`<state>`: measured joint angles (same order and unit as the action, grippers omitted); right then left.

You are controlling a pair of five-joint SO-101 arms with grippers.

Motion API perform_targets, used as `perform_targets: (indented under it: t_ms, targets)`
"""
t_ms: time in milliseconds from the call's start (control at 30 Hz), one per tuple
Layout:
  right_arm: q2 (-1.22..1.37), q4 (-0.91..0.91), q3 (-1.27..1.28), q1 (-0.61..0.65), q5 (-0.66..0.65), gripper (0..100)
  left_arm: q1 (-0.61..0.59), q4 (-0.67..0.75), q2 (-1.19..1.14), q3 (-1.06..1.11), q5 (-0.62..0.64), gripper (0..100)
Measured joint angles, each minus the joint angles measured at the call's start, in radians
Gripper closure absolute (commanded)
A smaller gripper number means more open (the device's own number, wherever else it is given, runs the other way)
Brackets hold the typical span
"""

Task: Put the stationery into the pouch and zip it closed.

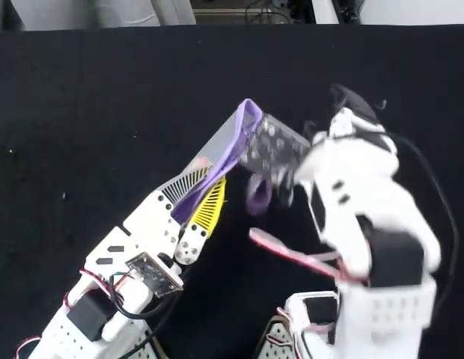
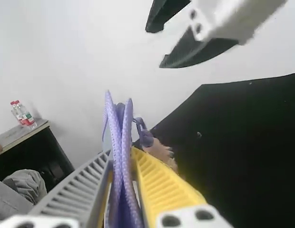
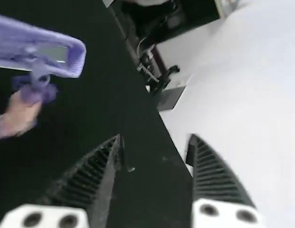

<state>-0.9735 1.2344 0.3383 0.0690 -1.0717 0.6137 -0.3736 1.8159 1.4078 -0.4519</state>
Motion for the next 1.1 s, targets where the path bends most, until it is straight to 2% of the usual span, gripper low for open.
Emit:
perform_targets:
  t_ms: [367,500,633,867,1100]
  targets:
    - [-0.379,0.009,0.261,0.035,0.0,75.5,0.003,0.0,0.0,-0.074,0.0,97]
    - [-0.482,-0.034,0.411,0.035,0.014,75.5,0.06,0.0,0.0,-0.074,-0.043,97]
    - [-0.6,-0.137,0.571,0.048,0.104,75.5,0.112,0.0,0.0,-0.074,-0.107,97]
    - [-0.809,-0.199,0.75,0.138,0.296,75.5,0.124,0.0,0.0,-0.074,-0.117,97]
    - [-0.827,-0.253,0.868,0.207,0.47,75.5,0.127,0.0,0.0,-0.074,-0.12,97]
